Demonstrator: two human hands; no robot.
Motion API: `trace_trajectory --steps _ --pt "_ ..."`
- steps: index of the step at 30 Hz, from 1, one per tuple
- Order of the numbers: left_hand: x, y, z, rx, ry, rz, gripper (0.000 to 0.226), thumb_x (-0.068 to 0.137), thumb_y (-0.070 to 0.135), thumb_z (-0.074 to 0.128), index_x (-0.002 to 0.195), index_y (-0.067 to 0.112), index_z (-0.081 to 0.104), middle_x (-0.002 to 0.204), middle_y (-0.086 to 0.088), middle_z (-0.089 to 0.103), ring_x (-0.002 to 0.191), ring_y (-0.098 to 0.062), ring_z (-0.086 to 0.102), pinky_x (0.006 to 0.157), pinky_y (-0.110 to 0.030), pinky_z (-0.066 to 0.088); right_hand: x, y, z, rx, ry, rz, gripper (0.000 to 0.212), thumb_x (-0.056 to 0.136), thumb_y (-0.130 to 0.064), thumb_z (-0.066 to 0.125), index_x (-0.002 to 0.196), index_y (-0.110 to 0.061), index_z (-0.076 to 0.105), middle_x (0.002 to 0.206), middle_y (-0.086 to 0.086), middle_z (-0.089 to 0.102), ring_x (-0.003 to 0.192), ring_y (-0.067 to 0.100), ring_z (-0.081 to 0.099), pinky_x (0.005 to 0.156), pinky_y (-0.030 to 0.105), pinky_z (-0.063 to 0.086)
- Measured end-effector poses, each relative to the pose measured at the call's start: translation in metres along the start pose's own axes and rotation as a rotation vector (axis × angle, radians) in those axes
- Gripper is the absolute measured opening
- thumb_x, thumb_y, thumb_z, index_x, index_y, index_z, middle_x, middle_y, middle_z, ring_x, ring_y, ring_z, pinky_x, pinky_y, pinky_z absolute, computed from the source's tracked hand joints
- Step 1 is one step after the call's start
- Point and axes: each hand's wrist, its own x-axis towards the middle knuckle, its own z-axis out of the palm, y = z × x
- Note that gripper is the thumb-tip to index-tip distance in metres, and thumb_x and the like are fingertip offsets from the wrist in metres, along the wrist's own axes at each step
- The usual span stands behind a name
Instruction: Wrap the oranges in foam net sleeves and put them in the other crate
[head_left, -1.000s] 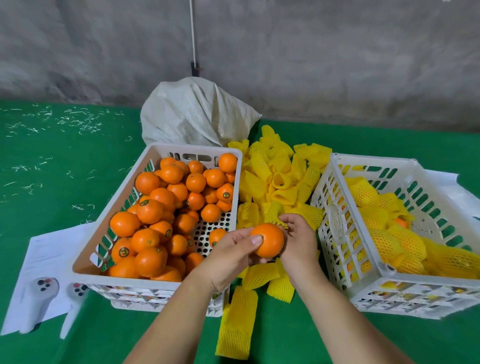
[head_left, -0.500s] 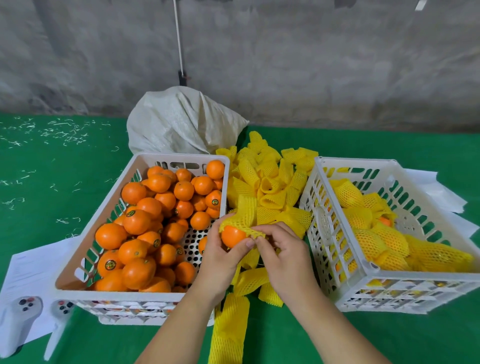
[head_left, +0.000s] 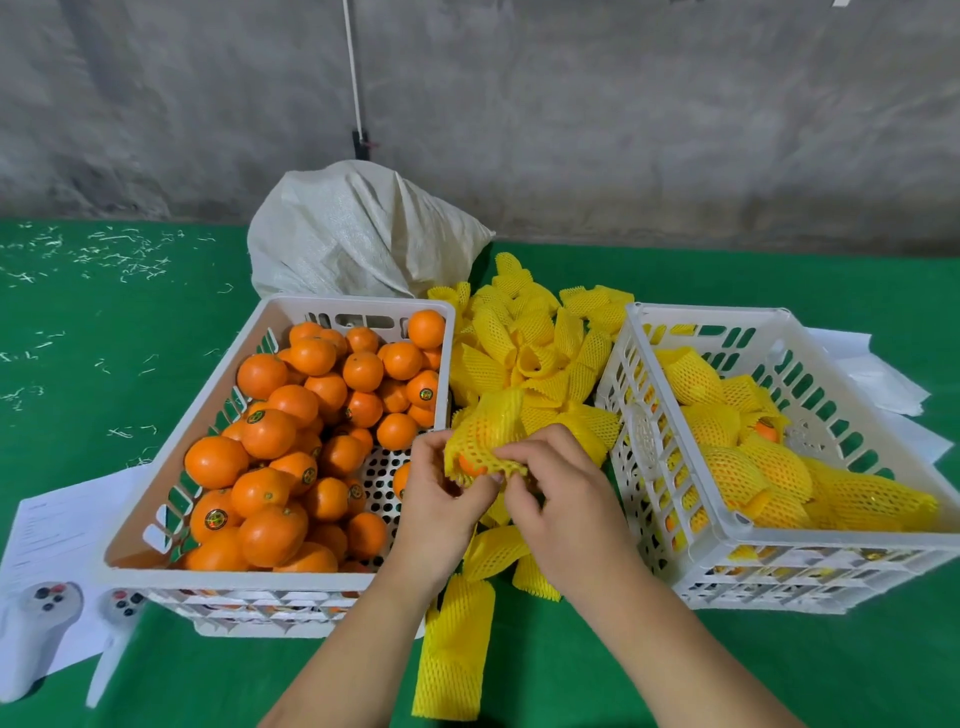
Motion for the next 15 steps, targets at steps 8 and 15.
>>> trace_trajectory --steps 8,15 --pt "-0.001 0.012 -0.005 0.098 -0.148 -0.014 0.049 0.097 0.023 0.078 0.137 0.036 0.054 0.124 0.029 0.065 0.113 0.011 0.063 0.084 -0.009 0.053 0.002 0.011 0.004 -0.056 0.049 -0.076 0.05 0.088 0.006 0.067 0.129 -0.022 0.069 0.122 -0.002 0.045 0.111 0.022 0.048 0.081 0.035 0.054" --pt "-0.001 0.006 -0.007 -0.023 -0.036 -0.038 0.047 0.086 0.029 0.083 0.127 0.037 0.061 0.121 0.006 0.07 0.111 -0.014 0.069 0.088 -0.028 0.058 -0.005 0.016 0.009 -0.017 0.08 -0.136 0.025 0.097 -0.007 0.057 0.116 -0.011 0.071 0.114 0.0 0.055 0.106 0.02 0.06 0.08 0.034 0.057"
